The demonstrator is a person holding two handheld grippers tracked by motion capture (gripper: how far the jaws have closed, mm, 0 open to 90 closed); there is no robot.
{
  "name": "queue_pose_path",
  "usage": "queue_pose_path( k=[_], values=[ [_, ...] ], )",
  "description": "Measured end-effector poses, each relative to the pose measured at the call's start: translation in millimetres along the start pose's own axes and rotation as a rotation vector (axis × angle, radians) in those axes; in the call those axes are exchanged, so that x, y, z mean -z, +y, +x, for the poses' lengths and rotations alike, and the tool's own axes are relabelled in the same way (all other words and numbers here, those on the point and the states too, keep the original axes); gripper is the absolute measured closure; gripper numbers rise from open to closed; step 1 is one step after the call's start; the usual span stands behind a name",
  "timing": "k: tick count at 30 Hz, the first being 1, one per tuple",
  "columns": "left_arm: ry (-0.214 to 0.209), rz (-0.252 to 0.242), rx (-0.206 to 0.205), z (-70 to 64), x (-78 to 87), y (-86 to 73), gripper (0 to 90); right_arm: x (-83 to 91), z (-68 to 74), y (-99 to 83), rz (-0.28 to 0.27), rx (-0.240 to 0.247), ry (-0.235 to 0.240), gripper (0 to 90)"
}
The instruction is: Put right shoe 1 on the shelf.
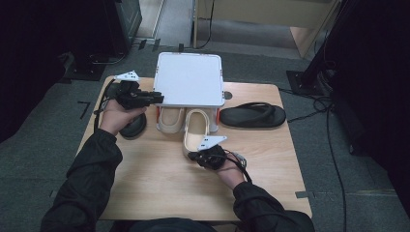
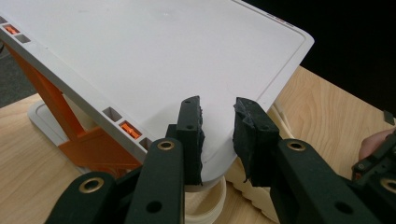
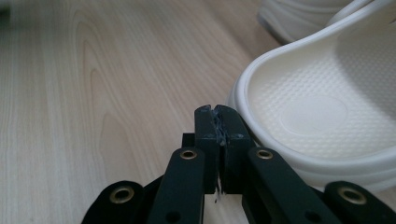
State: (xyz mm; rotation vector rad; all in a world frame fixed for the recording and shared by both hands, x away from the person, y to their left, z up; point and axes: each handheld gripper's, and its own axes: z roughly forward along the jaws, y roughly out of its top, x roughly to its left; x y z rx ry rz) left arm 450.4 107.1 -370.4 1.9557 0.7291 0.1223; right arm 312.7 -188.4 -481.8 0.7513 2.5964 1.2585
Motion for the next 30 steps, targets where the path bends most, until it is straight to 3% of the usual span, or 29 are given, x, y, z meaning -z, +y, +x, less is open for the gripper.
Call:
queue_pose_path(
  k=[7, 9, 11, 14, 17, 25, 30],
  values=[
    [0.001, 0.000, 0.002, -0.1, -0.1, 0.1, 72.2, -4.2, -16.1, 6.8, -0.003, -0.033, -0.028, 88.6],
    [0.000, -0.001, 0.002, 0.1, 0.0, 0.0, 72.3, -6.2, -20.5, 9.0, -0.011, -0.049, -0.006, 89.5],
    [0.001, -0.001, 0.002, -0.1, -0.1, 0.0, 72.3, -8.4, -21.9, 12.1, -0.014, -0.032, -0.041, 88.4],
    [0.002, 0.000, 0.000, 0.0, 0.0, 0.1, 72.2, -11.5, -28.4, 14.8, -0.025, -0.048, -0.040, 89.0],
    [0.002, -0.002, 0.001, -0.1, -0.2, 0.0, 72.3, -14.1, -34.9, 16.6, -0.021, -0.042, -0.078, 88.5],
    [-0.001, -0.001, 0.013, 0.2, -0.4, 0.3, 72.3, -12.9, -55.9, 18.3, -0.050, -0.095, -0.091, 87.6],
    [0.003, 0.000, 0.014, -0.3, -0.3, 0.4, 72.2, -14.0, -63.7, 19.4, -0.052, -0.093, -0.114, 86.3]
  ],
)
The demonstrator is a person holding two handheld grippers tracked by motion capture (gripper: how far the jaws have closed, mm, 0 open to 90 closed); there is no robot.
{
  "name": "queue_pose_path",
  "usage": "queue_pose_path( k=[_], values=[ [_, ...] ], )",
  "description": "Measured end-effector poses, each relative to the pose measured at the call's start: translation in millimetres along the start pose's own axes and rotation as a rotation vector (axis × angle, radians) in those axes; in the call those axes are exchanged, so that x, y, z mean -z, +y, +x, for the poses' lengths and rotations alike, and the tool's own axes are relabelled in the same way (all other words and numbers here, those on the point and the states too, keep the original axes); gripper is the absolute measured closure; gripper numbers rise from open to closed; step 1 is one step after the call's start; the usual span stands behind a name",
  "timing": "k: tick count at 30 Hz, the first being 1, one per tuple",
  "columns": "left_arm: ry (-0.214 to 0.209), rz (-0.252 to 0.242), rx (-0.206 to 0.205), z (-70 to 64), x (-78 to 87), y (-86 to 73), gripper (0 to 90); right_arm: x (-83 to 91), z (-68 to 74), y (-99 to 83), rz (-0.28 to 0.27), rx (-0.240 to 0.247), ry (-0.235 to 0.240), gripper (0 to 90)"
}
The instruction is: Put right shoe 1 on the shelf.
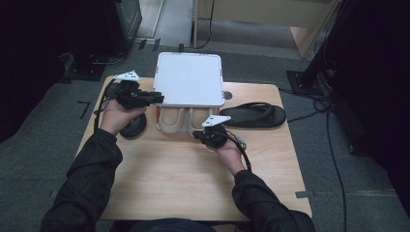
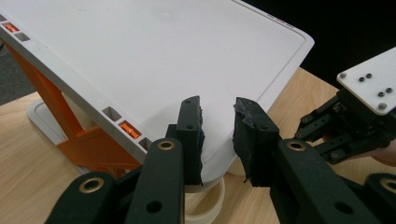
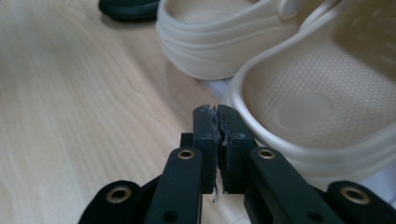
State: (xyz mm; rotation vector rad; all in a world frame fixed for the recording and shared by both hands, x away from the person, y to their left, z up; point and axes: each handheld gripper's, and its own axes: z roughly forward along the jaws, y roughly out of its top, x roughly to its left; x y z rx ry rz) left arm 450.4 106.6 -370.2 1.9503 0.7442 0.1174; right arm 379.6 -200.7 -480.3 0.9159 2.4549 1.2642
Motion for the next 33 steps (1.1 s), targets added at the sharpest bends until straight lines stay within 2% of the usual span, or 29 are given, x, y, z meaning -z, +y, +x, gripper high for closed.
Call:
queue_pose_path(
  k=[6, 9, 13, 20, 22, 30, 33],
  values=[
    [0.003, 0.000, 0.006, -1.3, 0.6, -0.4, 71.5, -1.2, -7.1, -1.9, -0.019, -0.039, -0.021, 85.1],
    [-0.009, 0.004, 0.013, -1.6, 1.8, -0.3, 68.8, -2.4, -8.6, -2.2, -0.024, -0.082, -0.004, 83.2],
    [0.014, 0.012, 0.008, -2.3, 4.6, 0.8, 63.5, 0.8, -6.2, -0.9, -0.016, -0.094, 0.012, 80.2],
    [0.026, -0.015, 0.016, -3.0, 20.3, 2.2, 57.7, 16.0, 3.6, 2.7, -0.005, -0.085, 0.077, 67.9],
    [0.037, -0.012, 0.017, -2.4, 25.9, 1.5, 56.7, 23.1, 7.6, 2.9, -0.007, -0.066, 0.092, 65.5],
    [0.091, -0.014, 0.028, 4.0, 48.2, -8.2, 53.4, 41.3, 12.4, -3.9, -0.012, -0.034, 0.110, 59.8],
    [0.106, -0.020, 0.042, 8.4, 54.7, -14.3, 52.5, 49.0, 10.0, -9.2, 0.017, -0.027, 0.112, 58.6]
  ],
)
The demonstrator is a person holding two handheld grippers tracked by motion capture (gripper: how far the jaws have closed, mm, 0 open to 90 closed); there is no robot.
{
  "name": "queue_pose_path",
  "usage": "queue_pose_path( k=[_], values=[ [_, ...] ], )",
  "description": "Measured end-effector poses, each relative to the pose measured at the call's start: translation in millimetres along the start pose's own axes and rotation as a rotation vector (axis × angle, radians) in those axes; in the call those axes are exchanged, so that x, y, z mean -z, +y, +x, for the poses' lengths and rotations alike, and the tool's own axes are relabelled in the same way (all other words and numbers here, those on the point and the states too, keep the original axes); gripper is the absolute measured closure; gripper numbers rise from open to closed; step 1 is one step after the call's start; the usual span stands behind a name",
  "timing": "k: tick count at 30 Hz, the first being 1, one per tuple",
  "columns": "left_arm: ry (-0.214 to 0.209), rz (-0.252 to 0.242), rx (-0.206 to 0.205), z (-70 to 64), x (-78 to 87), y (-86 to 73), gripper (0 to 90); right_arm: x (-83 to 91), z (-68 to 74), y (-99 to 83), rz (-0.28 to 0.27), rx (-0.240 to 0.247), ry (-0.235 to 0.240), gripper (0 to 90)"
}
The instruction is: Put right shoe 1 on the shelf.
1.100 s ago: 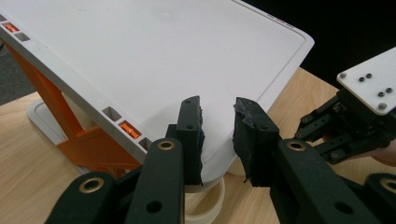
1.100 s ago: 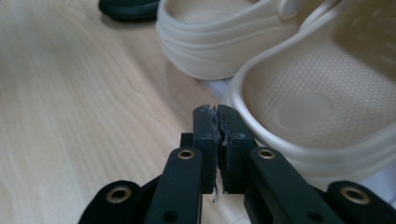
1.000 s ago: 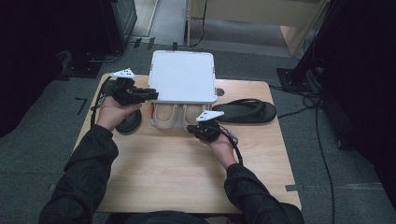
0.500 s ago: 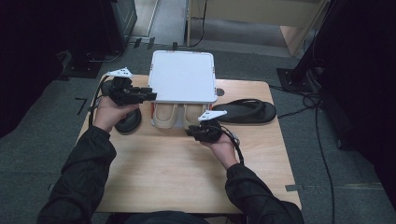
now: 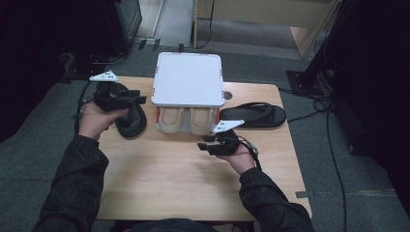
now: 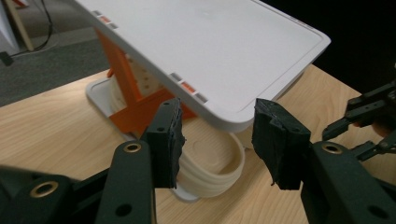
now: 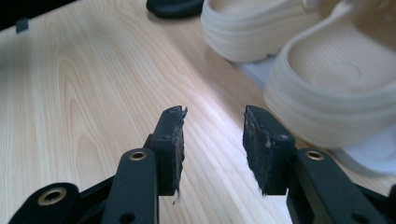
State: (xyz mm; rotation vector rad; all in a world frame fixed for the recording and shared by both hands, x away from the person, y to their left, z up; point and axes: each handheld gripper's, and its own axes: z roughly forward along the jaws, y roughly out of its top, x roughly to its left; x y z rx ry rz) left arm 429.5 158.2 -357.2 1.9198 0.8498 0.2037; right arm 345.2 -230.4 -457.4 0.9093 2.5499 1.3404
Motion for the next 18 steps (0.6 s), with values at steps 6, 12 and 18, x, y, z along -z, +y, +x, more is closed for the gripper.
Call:
queue_pose_path(
  k=[6, 12, 18],
  values=[
    [0.031, 0.003, 0.029, 9.9, 10.2, -14.4, 52.1, 10.7, -4.5, -3.5, -0.010, 0.006, 0.011, 58.6],
    [0.063, 0.004, 0.044, 19.6, 16.1, -29.7, 49.8, 2.6, -4.6, -1.8, -0.024, 0.009, 0.034, 58.8],
    [0.095, 0.008, 0.068, 33.9, 20.7, -47.0, 47.6, -6.2, -3.5, 2.6, -0.008, 0.013, 0.055, 58.8]
  ],
)
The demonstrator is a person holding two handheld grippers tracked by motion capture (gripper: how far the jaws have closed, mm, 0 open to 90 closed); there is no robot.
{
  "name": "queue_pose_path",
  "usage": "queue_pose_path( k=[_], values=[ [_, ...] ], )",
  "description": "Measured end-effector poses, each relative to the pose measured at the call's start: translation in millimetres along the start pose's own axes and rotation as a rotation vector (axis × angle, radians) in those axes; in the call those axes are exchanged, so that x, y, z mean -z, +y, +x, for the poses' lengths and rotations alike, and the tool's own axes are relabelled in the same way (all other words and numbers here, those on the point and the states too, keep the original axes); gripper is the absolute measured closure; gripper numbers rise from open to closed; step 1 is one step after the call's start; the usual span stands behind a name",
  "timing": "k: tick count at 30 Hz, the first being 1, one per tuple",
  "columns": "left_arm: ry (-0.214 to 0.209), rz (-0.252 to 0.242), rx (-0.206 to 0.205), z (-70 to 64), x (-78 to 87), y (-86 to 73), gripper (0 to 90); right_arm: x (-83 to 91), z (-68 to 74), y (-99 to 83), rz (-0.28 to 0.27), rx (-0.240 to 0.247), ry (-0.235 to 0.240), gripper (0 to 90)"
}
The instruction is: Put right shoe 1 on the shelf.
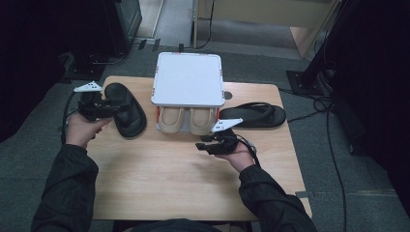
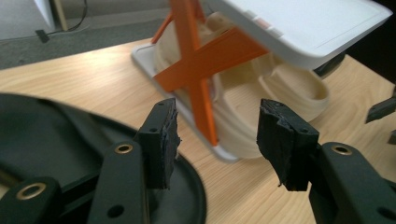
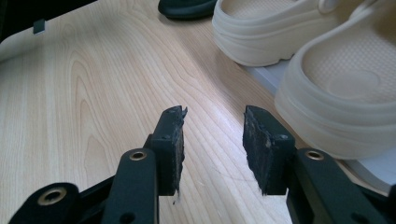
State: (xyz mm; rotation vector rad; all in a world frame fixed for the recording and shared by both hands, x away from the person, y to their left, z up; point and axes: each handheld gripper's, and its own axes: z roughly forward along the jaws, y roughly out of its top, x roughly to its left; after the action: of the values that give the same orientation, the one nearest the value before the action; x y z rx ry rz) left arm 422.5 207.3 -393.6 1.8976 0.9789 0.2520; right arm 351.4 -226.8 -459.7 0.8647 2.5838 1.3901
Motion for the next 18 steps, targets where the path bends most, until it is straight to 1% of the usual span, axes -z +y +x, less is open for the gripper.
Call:
queue_pose_path(
  k=[4, 6, 7, 9, 10, 12, 14, 18],
  values=[
    [0.027, 0.003, 0.018, 11.9, 1.0, -11.7, 47.4, -3.6, 0.6, 1.3, 0.009, 0.000, 0.006, 58.8],
    [0.031, 0.005, 0.033, 17.2, 0.9, -16.1, 47.7, -4.7, 0.3, 1.6, 0.008, 0.011, 0.007, 58.9],
    [0.036, 0.004, 0.039, 20.5, 0.5, -19.2, 47.8, -5.0, 0.8, 1.8, 0.008, 0.008, 0.009, 58.9],
    [0.047, 0.026, 0.035, 26.2, -0.4, -24.4, 48.5, -5.7, 1.2, 1.9, 0.008, 0.012, 0.010, 59.1],
    [0.051, 0.027, 0.032, 28.0, -0.8, -27.5, 49.0, -6.1, 1.4, 1.9, 0.008, 0.011, 0.010, 59.1],
    [0.053, 0.026, 0.030, 31.3, -1.6, -31.8, 49.5, -6.6, 1.4, 2.0, 0.010, 0.006, 0.009, 59.1],
    [0.053, 0.033, 0.059, 38.1, -4.4, -35.4, 49.5, -7.3, 1.2, 1.7, 0.015, 0.003, 0.008, 59.1],
    [0.050, 0.032, 0.070, 43.5, -11.3, -36.4, 49.0, -7.1, 2.6, 0.6, 0.017, 0.007, 0.010, 59.1]
  ],
)
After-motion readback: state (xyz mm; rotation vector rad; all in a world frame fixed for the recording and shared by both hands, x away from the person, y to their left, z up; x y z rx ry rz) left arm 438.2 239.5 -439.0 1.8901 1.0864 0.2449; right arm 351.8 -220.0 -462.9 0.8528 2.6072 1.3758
